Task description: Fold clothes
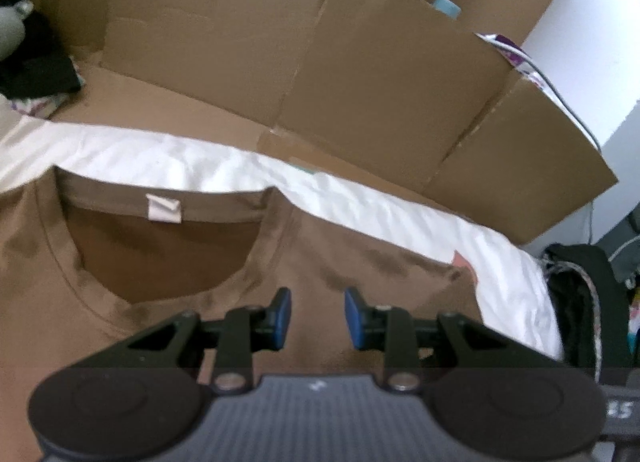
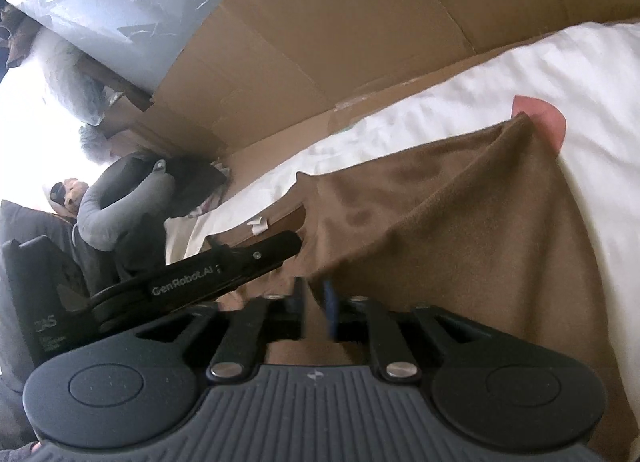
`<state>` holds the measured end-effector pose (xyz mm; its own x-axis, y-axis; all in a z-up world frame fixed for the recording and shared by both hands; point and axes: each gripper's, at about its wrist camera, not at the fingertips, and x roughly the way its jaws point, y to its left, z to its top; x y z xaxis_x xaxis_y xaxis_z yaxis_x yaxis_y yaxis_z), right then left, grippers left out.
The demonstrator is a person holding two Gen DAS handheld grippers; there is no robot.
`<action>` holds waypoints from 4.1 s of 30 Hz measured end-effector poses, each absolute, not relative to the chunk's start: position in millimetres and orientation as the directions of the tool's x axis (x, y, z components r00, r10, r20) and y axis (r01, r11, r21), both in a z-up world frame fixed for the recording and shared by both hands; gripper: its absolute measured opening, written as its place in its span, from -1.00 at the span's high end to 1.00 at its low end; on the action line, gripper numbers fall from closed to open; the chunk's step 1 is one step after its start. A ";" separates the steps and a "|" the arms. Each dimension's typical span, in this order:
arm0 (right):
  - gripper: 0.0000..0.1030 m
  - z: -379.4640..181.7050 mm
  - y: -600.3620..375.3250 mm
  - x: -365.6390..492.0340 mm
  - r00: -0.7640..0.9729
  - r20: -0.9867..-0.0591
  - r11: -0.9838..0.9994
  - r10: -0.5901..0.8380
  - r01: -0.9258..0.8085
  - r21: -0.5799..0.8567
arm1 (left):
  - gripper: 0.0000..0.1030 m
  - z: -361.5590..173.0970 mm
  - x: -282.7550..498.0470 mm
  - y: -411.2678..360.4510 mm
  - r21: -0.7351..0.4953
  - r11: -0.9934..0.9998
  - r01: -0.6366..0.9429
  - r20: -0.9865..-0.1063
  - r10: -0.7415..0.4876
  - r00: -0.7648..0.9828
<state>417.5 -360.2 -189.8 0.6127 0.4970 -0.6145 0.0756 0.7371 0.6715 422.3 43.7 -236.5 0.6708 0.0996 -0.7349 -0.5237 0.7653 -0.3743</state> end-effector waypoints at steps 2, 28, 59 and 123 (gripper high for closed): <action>0.21 -187.8 -368.1 411.0 0.621 -0.613 0.745 0.488 0.069 0.663 | 0.27 -237.6 422.4 42.8 -0.381 0.768 -0.514 -0.731 0.090 0.676; 0.22 -208.6 -459.8 411.9 0.639 -0.738 0.869 0.217 0.218 0.444 | 0.95 -265.6 424.7 22.6 -0.330 0.854 -0.402 -0.770 0.002 0.638; 0.29 -215.4 -443.6 486.7 0.602 -0.796 0.953 0.065 0.199 0.228 | 0.96 -260.5 417.9 28.0 -0.299 0.872 -0.387 -0.768 0.020 0.640; 0.61 -223.3 -441.6 292.8 0.585 -0.793 0.874 0.172 0.281 0.396 | 0.69 -252.9 526.1 -105.5 -0.246 0.967 -0.073 -0.841 -0.175 0.512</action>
